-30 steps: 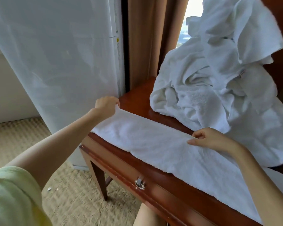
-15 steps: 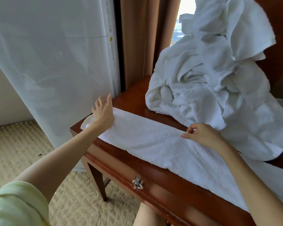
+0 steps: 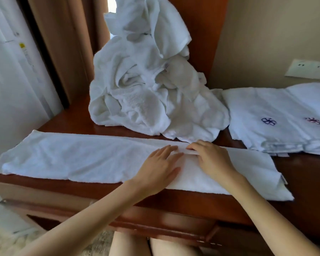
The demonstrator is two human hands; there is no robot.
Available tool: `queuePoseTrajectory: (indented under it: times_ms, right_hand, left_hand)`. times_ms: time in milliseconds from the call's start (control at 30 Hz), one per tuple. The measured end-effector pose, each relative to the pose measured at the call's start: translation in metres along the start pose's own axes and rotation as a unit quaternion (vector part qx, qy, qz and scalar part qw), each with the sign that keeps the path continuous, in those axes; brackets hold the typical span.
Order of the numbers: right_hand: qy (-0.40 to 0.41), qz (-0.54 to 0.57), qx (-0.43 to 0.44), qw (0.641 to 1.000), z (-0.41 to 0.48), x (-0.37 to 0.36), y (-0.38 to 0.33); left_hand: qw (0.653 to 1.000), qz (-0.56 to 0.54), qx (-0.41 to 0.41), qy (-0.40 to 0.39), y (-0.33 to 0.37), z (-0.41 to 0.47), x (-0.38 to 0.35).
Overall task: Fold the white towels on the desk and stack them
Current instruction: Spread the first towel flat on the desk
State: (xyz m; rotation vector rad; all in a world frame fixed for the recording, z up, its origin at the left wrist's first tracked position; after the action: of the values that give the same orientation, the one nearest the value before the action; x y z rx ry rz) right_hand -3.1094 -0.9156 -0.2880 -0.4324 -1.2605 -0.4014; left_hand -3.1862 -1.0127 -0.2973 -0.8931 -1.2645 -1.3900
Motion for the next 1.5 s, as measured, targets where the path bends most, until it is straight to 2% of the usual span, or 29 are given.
queuePoseTrajectory:
  times_ms: [233, 367, 500, 533, 600, 667, 733, 800, 900, 1067, 1233, 1300, 1400, 1500]
  right_hand:
    - [0.053, 0.075, -0.113, 0.989, -0.079, 0.039, 0.111]
    - [0.099, 0.17, -0.214, 0.957, -0.106, 0.048, 0.172]
    - [0.122, 0.28, -0.301, 0.903, -0.121, 0.036, 0.199]
    - [0.123, 0.261, -0.321, 0.902, -0.124, 0.035, 0.199]
    - [0.143, 0.138, -0.333, 0.922, -0.127, 0.046, 0.192]
    - [0.185, 0.018, -0.279, 0.942, -0.12, 0.062, 0.165]
    - [0.191, 0.014, -0.197, 0.961, -0.104, 0.059, 0.134]
    - [0.118, 0.062, -0.141, 0.981, -0.089, 0.032, 0.112]
    - [0.006, 0.088, -0.118, 0.989, -0.083, -0.002, 0.108]
    - [-0.029, 0.083, -0.121, 0.989, -0.088, -0.011, 0.114]
    - [-0.045, 0.058, -0.146, 0.987, -0.085, -0.006, 0.109]
    - [-0.01, 0.043, -0.153, 0.987, -0.072, 0.006, 0.089]
    - [0.05, 0.072, -0.054, 0.995, -0.028, 0.019, 0.012]
    - [0.032, 0.099, 0.055, 0.993, 0.019, 0.007, -0.077]
  left_hand:
    - [0.996, -0.038, -0.071, 0.035, 0.07, 0.025, -0.008]
    - [0.996, -0.037, -0.08, 0.033, 0.087, 0.049, -0.015]
    - [0.995, -0.04, -0.092, 0.014, 0.1, 0.069, -0.03]
    - [0.994, -0.044, -0.096, 0.0, 0.104, 0.072, -0.037]
    - [0.993, -0.024, -0.11, -0.025, 0.114, 0.076, -0.052]
    - [0.993, -0.003, -0.113, -0.042, 0.12, 0.079, -0.066]
    - [0.993, -0.014, -0.107, -0.04, 0.12, 0.082, -0.071]
    - [0.994, -0.041, -0.105, -0.016, 0.118, 0.082, -0.066]
    - [0.993, -0.06, -0.105, 0.001, 0.118, 0.08, -0.061]
    - [0.993, -0.051, -0.099, -0.034, 0.099, 0.073, -0.06]
    - [0.997, -0.033, -0.042, -0.058, 0.015, 0.038, -0.036]
    - [0.998, -0.017, 0.005, -0.064, -0.029, 0.019, -0.026]
    - [0.994, 0.01, 0.082, -0.066, -0.091, -0.007, -0.01]
    - [0.985, 0.04, 0.155, -0.069, -0.15, -0.03, 0.005]
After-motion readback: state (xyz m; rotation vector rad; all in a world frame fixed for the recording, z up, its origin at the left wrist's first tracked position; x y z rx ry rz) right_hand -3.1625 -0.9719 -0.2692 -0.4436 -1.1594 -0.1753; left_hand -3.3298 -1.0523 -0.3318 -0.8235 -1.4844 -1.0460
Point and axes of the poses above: each hand's wrist, its own z-axis towards the middle knuckle, its own x-axis out of the back of the hand, y = z × x, the point moved 10 cm from there along z, towards the middle knuckle, and after that the axes turned 7 degrees about x, right-handed, at the moved point
